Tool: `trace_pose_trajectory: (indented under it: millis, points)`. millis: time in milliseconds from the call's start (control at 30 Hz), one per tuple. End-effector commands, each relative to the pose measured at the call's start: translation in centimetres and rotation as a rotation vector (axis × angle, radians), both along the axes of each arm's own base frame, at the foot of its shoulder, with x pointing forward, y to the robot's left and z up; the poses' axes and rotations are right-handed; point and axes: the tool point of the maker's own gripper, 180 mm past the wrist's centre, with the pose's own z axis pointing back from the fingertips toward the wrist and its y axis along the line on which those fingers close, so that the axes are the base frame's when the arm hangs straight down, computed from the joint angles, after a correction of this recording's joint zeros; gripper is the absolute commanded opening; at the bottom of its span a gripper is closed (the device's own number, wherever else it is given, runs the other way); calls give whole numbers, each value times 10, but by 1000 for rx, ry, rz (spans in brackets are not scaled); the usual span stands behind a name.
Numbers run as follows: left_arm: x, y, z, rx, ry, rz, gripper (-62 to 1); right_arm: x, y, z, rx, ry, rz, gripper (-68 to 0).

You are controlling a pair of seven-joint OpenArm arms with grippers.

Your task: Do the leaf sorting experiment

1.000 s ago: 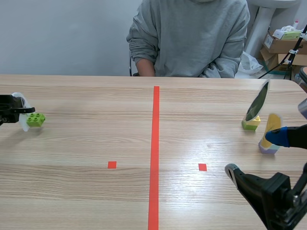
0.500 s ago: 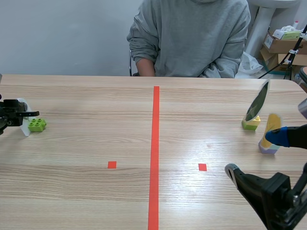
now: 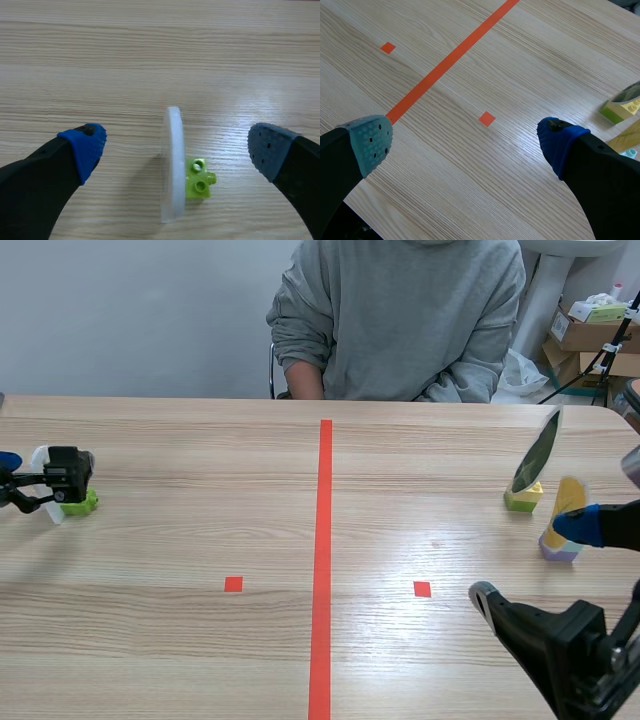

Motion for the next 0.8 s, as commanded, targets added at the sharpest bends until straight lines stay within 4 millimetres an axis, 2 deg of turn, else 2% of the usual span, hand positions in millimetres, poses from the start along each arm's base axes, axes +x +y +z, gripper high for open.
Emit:
trace_pose_trajectory:
  millis: [0, 267, 467, 767]
  points:
    - [0, 5, 19, 11, -53, -38, 9, 5, -1, 6, 9, -25, 0, -85]
    - [-42, -6, 29, 70, -46, -209, 8, 5, -1, 6, 8, -25, 0, -85]
    - [-93, -46, 37, 92, -38, -378, -17, 4, -1, 5, 8, -24, 0, -85]
    - [-172, -123, 67, 75, -39, -590, -29, 5, -1, 5, 8, -24, 0, -84]
